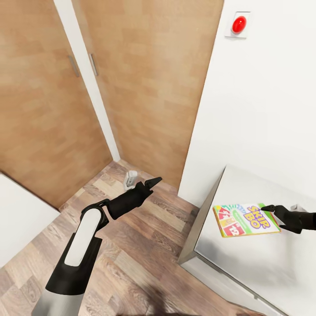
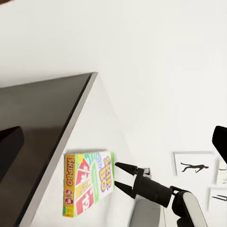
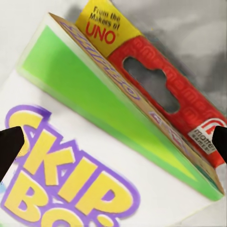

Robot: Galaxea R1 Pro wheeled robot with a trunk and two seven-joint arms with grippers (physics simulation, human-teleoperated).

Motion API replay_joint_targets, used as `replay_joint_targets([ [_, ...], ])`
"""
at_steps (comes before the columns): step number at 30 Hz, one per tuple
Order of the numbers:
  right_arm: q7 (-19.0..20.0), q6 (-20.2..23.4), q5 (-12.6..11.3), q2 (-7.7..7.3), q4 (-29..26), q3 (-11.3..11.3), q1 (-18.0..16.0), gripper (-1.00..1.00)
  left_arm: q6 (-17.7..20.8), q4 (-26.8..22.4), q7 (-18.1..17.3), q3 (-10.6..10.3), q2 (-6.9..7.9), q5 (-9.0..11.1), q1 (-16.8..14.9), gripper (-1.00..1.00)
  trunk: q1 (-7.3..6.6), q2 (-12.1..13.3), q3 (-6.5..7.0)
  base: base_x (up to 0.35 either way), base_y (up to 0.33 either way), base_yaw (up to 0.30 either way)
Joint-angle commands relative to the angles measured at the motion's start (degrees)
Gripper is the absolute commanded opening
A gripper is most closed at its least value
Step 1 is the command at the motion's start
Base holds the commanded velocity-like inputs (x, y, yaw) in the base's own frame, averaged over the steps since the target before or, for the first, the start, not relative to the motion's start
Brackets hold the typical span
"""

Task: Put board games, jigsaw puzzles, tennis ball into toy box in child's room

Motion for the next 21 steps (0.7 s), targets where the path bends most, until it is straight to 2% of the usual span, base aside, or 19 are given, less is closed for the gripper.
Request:
replay_joint_targets([
  [1, -0.53, 0.21, -1.18, 0.0, -0.05, -0.06, 0.01, 1.0, 0.16, -0.04, 0.54, 0.01, -0.03, 0.59, -0.06, 1.0, 0.04, -0.09, -0.09, 0.0, 0.0, 0.226],
  [9, -0.53, 0.21, -1.2, 0.0, -0.04, -0.06, 0.0, 1.0, 0.16, -0.04, 0.58, 0.01, -0.03, 0.58, -0.06, 1.0, 0.04, -0.09, -0.09, 0.0, 0.0, 0.185],
  [16, -0.53, 0.21, -1.23, -0.01, -0.01, -0.06, 0.0, 1.0, 0.2, -0.04, 0.49, 0.01, -0.09, 0.59, -0.11, 1.0, 0.04, -0.09, -0.09, -0.01, 0.0, 0.053],
  [21, -0.53, 0.21, -1.24, -0.01, 0.02, -0.06, 0.0, 1.0, 0.23, -0.04, 0.46, 0.01, -0.11, 0.62, -0.19, 1.0, 0.04, -0.09, -0.09, -0.166, 0.0, 0.013],
])
